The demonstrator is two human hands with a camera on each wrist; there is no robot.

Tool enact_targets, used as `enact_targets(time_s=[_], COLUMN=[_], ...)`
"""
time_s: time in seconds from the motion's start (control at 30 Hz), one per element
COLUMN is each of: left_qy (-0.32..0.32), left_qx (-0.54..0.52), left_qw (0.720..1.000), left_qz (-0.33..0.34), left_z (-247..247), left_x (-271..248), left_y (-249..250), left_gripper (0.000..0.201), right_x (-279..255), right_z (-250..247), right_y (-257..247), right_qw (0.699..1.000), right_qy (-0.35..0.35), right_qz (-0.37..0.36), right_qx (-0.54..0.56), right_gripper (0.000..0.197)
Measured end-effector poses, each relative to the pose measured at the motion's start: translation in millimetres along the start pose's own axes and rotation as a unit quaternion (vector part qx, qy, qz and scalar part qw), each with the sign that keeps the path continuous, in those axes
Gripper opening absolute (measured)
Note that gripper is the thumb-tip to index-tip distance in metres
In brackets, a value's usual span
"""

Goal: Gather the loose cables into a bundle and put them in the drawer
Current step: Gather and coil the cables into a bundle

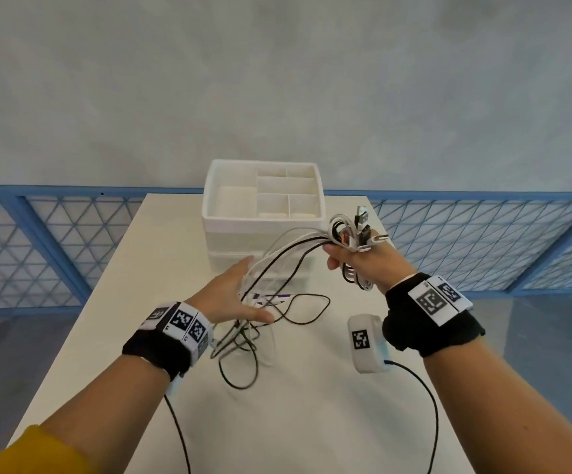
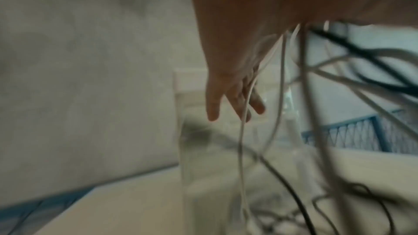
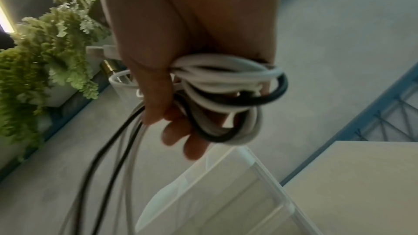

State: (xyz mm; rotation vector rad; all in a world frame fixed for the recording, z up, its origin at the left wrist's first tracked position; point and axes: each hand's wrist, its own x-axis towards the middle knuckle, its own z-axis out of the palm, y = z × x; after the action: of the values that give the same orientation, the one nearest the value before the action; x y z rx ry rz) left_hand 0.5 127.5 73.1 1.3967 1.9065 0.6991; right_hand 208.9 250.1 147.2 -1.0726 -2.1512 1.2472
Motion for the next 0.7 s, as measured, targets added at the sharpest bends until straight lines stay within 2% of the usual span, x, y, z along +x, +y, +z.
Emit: enact_targets(time_s=[0.03, 0.1, 0.13, 0.2, 0.23, 0.27, 0.33, 0.4, 0.5, 0.57, 0.63, 0.7], left_qy=[0.011, 0.039, 0.039, 0.03, 0.026, 0.02, -0.007, -0.012, 0.043, 0.065, 0.064, 0.052], left_qx=[-0.037, -0.09, -0.123, -0.201, -0.23, -0.254, -0.272, -0.248, -0.053, 0.013, 0.001, -0.062], left_qw=[0.999, 0.991, 0.984, 0.966, 0.962, 0.958, 0.955, 0.958, 0.988, 0.987, 0.988, 0.989], left_qz=[0.027, 0.089, 0.12, 0.156, 0.147, 0.131, 0.121, 0.141, 0.139, 0.146, 0.143, 0.127], left_z=[-1.7, -4.0, -3.8, 0.6, 2.7, 4.4, 5.5, 2.4, -0.3, -3.7, -7.6, -9.0], left_x=[0.3, 4.7, 8.8, 12.2, 10.4, 9.7, 5.8, 4.2, 8.2, 7.6, 7.1, 7.1], left_y=[15.4, 49.7, 61.9, 70.9, 70.5, 66.8, 59.0, 61.1, 68.1, 75.7, 83.9, 90.9], left_gripper=[0.127, 0.12, 0.104, 0.042, 0.014, 0.005, 0.019, 0.023, 0.025, 0.024, 0.021, 0.019], right_x=[-1.9, -4.6, -4.6, -2.2, 0.9, 3.2, 4.5, 3.4, -0.8, -3.4, -6.0, -9.4], right_z=[2.5, 10.3, 13.6, 13.7, 10.0, 5.3, -1.1, 0.6, 8.9, 14.7, 23.8, 34.0], right_y=[-6.2, -17.6, -21.0, -21.3, -17.4, -12.4, -1.8, 5.0, 7.7, 9.9, 11.7, 7.5], right_qw=[1.0, 0.998, 0.998, 0.999, 0.997, 0.995, 0.989, 0.98, 0.973, 0.976, 0.98, 0.98], right_qy=[-0.023, -0.052, -0.05, -0.014, 0.014, 0.036, 0.049, 0.033, 0.006, -0.015, -0.038, -0.056], right_qz=[-0.014, -0.04, -0.045, -0.038, -0.026, -0.008, 0.027, 0.041, 0.049, 0.048, 0.038, 0.019], right_qx=[-0.008, -0.016, -0.01, 0.033, 0.064, 0.094, 0.14, 0.19, 0.224, 0.213, 0.191, 0.188], right_gripper=[0.018, 0.026, 0.027, 0.025, 0.023, 0.022, 0.022, 0.023, 0.018, 0.014, 0.011, 0.005])
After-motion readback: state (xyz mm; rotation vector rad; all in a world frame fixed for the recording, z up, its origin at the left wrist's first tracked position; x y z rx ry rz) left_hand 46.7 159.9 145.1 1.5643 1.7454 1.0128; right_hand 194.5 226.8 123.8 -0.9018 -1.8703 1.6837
